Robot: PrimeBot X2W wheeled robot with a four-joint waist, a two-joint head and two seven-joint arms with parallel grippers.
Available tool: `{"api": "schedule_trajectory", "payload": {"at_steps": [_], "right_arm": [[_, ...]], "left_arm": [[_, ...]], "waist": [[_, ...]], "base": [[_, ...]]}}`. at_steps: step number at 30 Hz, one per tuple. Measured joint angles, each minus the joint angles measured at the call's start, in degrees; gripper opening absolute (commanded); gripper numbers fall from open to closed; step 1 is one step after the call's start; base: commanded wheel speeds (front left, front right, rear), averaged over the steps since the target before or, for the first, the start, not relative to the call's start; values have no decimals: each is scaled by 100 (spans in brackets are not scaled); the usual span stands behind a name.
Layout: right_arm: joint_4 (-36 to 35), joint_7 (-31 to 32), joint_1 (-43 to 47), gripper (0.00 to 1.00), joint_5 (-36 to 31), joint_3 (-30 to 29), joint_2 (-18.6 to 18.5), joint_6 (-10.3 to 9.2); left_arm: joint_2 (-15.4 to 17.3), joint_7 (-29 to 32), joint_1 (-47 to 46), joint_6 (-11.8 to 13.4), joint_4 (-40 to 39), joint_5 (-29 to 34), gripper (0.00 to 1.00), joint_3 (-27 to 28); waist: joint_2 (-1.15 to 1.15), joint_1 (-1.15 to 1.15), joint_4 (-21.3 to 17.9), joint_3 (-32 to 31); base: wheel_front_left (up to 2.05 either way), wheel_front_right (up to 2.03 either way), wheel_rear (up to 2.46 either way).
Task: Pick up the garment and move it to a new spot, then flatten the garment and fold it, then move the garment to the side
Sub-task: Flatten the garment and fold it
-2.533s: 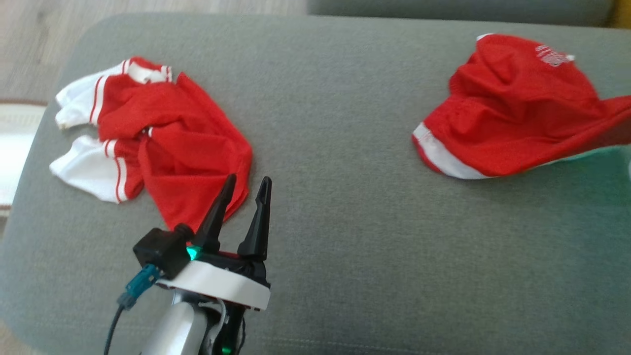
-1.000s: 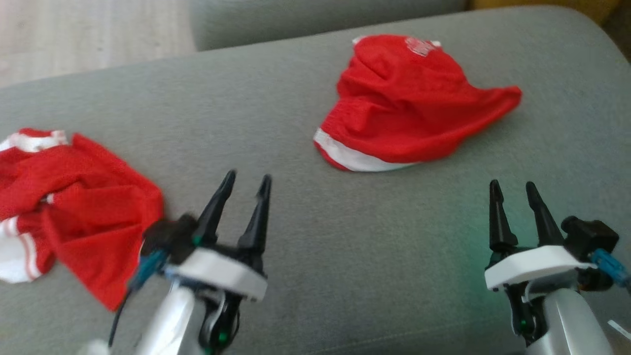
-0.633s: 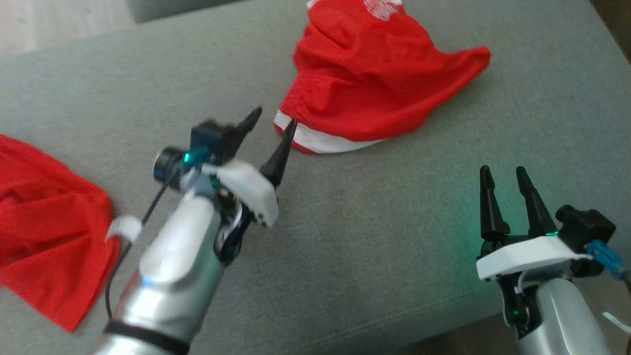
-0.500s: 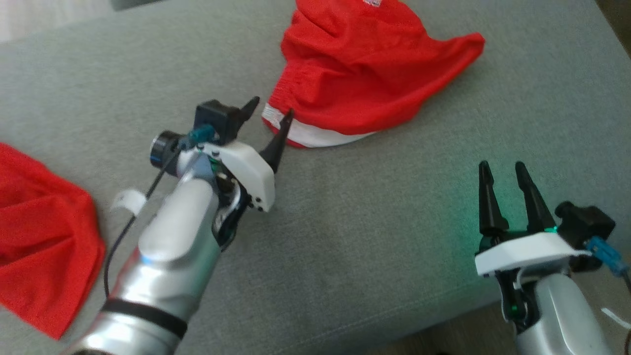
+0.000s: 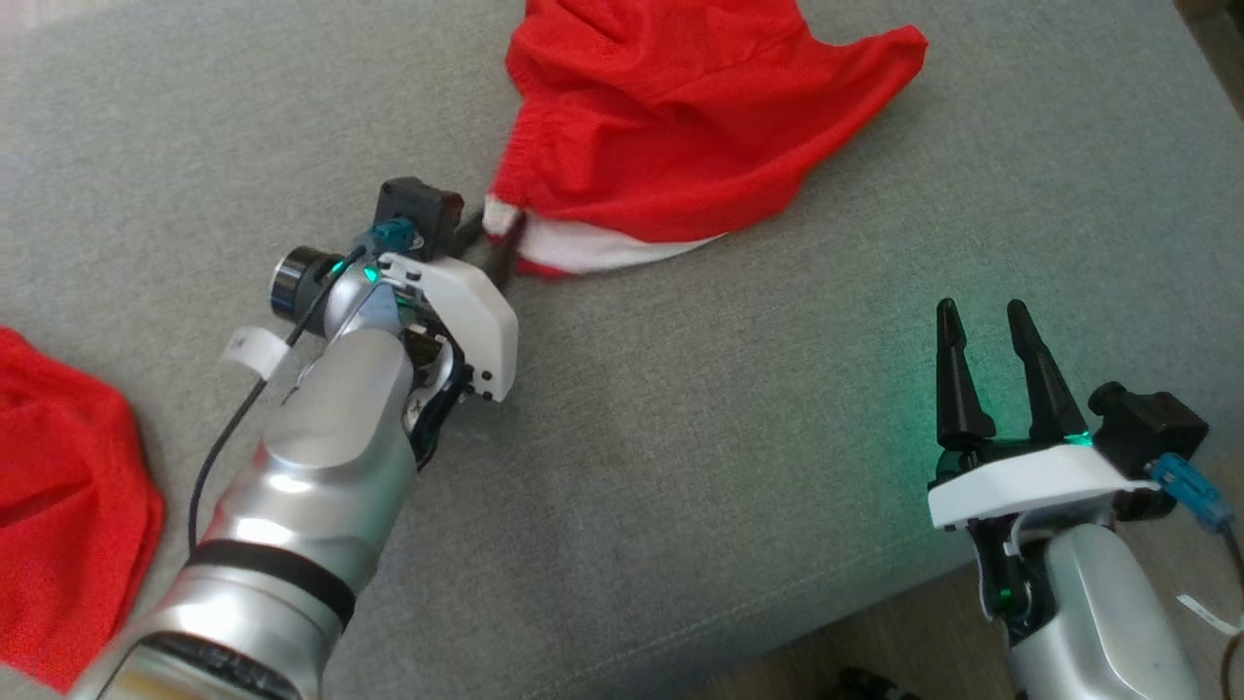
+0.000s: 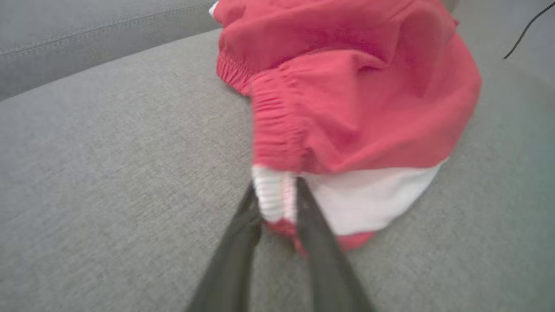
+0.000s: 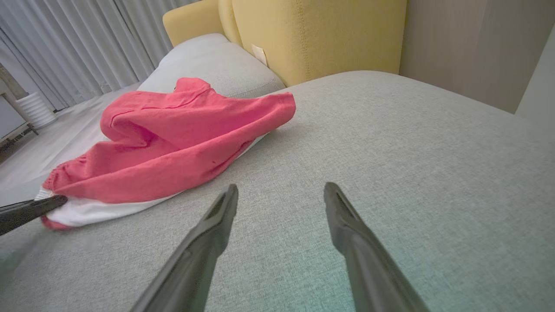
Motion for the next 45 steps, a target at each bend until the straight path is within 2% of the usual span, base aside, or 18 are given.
{"api": "schedule_trajectory", "payload": {"at_steps": [6,10,13,14,17,22,28,31,32,33,37,42,45], "right_arm": [[79,-1,-82,100,-13,-11,-1,0],[104,0,-80,100,-27,-33,-1,0],[111,2,-75,100,-80,-78,-1,0],[111,11,-66,100,-119,-107,-2,1],[107,55,-49,100,-140,-140,-1,0],[67,159,5,100,-221,-221,-2,0],[-12,313,250,100,-312,-282,-2,0],[-51,390,294,100,-312,-283,-2,0],[-48,419,306,100,-312,-285,-2,0],[-46,437,312,100,-315,-279,-2,1],[-15,493,313,100,-379,-261,-1,0],[249,575,295,100,-421,-447,-1,0],[603,687,174,100,-443,-757,0,0]], "left_arm": [[-33,-643,-2,-34,-188,-321,0,-45],[-29,-712,4,34,-543,-347,0,151],[-16,-717,104,69,-1317,-318,0,430],[-4,-717,293,115,-1733,-230,0,568],[7,-717,781,193,-2105,-151,0,758],[12,-716,1579,278,-2302,-74,0,862],[5,-717,2239,506,-2452,-42,0,1049],[-1,-717,2503,522,-2439,-10,0,1065],[-4,-716,2562,566,-2402,22,68,1055],[-7,-716,2608,576,-2366,55,100,1034],[-16,-716,2700,635,-2471,73,100,1047],[-18,-717,2863,671,-3160,-94,100,1121],[-15,-717,3077,670,-3500,-127,100,1022]], "waist": [[0,0,139,-155],[0,0,253,-261],[0,0,401,-369],[0,0,502,-449],[0,0,663,-572],[0,0,951,-792],[0,0,1303,-1016],[0,0,1452,-1093],[0,0,1498,-1112],[0,0,1541,-1128],[0,0,1695,-1155],[0,0,1922,-1147],[0,0,2084,-1113]], "base": [[0,0,0],[0,0,0],[0,0,0],[0,0,0],[0,0,0],[0,0,0],[0,0,0],[0,0,0],[0,0,0],[0,0,0],[0,0,0],[0,0,0],[0,0,0]]}}
